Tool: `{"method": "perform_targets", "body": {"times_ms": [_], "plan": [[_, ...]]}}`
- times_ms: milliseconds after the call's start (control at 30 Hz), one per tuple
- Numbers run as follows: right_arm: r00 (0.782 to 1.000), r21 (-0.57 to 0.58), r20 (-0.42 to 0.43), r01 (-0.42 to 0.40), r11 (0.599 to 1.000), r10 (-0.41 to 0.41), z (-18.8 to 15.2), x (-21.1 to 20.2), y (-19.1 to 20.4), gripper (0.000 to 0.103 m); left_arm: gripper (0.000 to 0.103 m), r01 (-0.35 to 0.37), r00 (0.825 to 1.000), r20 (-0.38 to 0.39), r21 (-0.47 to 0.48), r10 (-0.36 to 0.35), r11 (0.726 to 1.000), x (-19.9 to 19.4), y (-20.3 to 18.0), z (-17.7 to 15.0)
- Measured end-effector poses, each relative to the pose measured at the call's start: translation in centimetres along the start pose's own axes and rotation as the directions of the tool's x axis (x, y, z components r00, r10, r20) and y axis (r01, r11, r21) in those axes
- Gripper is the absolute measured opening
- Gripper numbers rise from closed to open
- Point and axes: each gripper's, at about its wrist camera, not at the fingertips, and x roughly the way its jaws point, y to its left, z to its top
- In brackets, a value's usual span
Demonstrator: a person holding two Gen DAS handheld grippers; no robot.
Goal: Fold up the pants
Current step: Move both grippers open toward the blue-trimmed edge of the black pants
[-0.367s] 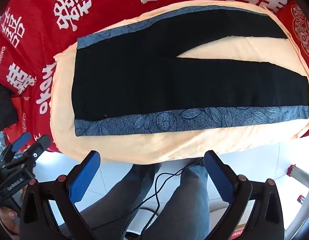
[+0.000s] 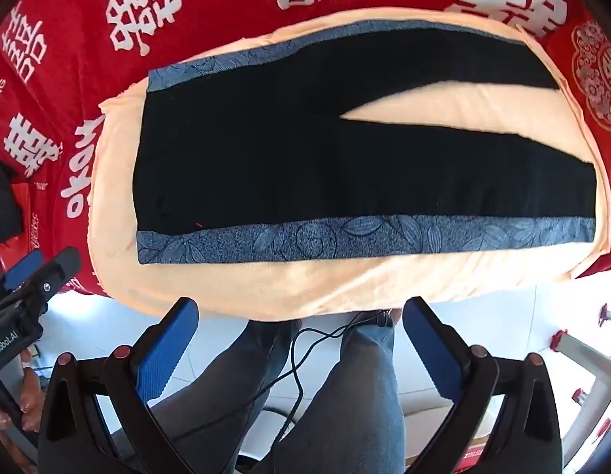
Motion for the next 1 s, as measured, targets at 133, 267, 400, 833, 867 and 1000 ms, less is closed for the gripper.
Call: {"method": "perform_targets", "body": {"times_ms": [133, 267, 400, 833, 867, 1000], "plan": [[1.0, -0.006, 0.021, 0.017, 1.0, -0.017, 1.0, -0.2, 0.3, 0.103, 0.103, -0.021, 1.0, 0.007, 0.0, 0.021, 1.0, -0.4, -0.2, 0.3], [0.999, -0.01, 0.023, 0.026, 1.0, -0.026, 1.7, -0.3, 0.1, 0.103, 0.103, -0.055, 0.998, 0.027, -0.007, 0.055, 0.998, -1.1, -0.2, 0.4], [0.999, -0.022, 0.041, 0.028, 0.999, -0.027, 2.0, -0.8, 0.3, 0.103, 0.103, -0.052, 0.998, 0.033, -0.033, 0.054, 0.998, -1.5, 0.3, 0.5], [0.998, -0.047, 0.067, 0.025, 0.999, -0.022, 2.0, -1.1, 0.8, 0.103, 0.103, -0.081, 0.995, 0.061, -0.029, 0.082, 0.996, -2.4, 0.2, 0.7], [0.998, -0.046, 0.068, 0.022, 0.999, -0.019, 1.9, -1.1, 0.7, 0.103, 0.103, -0.081, 0.995, 0.063, -0.03, 0.082, 0.996, -2.4, 0.2, 0.6], [0.998, -0.044, 0.068, 0.013, 0.999, -0.01, 1.9, -1.1, 0.5, 0.103, 0.103, -0.079, 0.994, 0.067, -0.032, 0.081, 0.996, -2.6, 0.2, 0.6]]}}
